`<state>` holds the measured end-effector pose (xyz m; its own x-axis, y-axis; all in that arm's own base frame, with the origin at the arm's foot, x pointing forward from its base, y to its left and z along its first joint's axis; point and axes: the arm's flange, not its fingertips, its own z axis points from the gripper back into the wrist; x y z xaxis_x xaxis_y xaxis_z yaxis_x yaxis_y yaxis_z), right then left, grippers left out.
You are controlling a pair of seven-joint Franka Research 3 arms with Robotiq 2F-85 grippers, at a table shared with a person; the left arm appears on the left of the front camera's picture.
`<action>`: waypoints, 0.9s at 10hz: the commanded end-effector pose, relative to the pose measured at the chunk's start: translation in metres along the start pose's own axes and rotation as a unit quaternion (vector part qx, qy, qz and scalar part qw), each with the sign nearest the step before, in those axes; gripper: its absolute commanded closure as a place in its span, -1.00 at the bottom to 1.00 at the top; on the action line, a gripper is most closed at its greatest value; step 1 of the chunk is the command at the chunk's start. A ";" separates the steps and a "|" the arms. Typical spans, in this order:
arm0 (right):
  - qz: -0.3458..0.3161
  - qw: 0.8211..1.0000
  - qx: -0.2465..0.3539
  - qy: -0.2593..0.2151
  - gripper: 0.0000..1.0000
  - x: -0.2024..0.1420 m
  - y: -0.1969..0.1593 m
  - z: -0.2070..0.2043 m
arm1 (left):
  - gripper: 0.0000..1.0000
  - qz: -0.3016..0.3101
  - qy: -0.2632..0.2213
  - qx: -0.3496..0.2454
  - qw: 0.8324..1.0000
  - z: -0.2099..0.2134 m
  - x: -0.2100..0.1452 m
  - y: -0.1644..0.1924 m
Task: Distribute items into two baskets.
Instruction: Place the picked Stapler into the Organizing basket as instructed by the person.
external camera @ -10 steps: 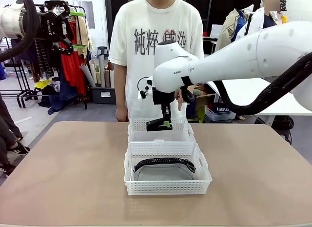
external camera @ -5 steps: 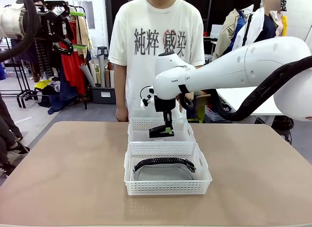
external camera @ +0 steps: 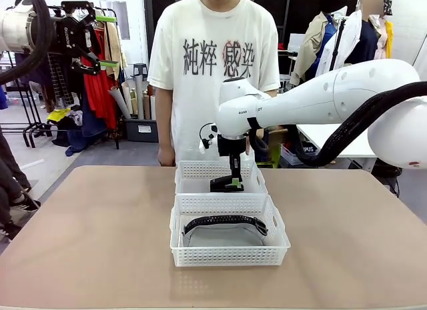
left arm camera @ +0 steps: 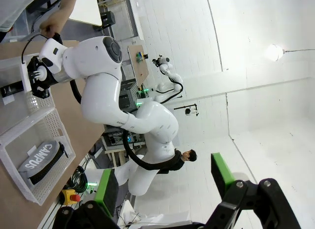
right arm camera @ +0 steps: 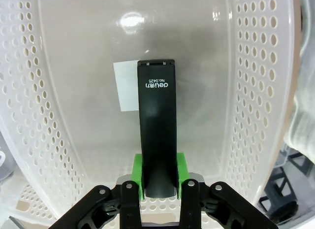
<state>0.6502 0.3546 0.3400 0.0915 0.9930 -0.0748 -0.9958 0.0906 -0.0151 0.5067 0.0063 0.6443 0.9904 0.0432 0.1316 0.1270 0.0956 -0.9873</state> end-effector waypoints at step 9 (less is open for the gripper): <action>0.019 0.998 0.047 -0.022 0.40 0.012 -0.008 0.000 | -1.00 0.000 0.000 0.000 1.000 0.001 -0.001 -0.001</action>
<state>0.6504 0.3606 0.3354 0.0877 0.9954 -0.0383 -0.9948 0.0895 0.0487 0.5067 0.0063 0.6443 0.9904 0.0432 0.1316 0.1270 0.0956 -0.9873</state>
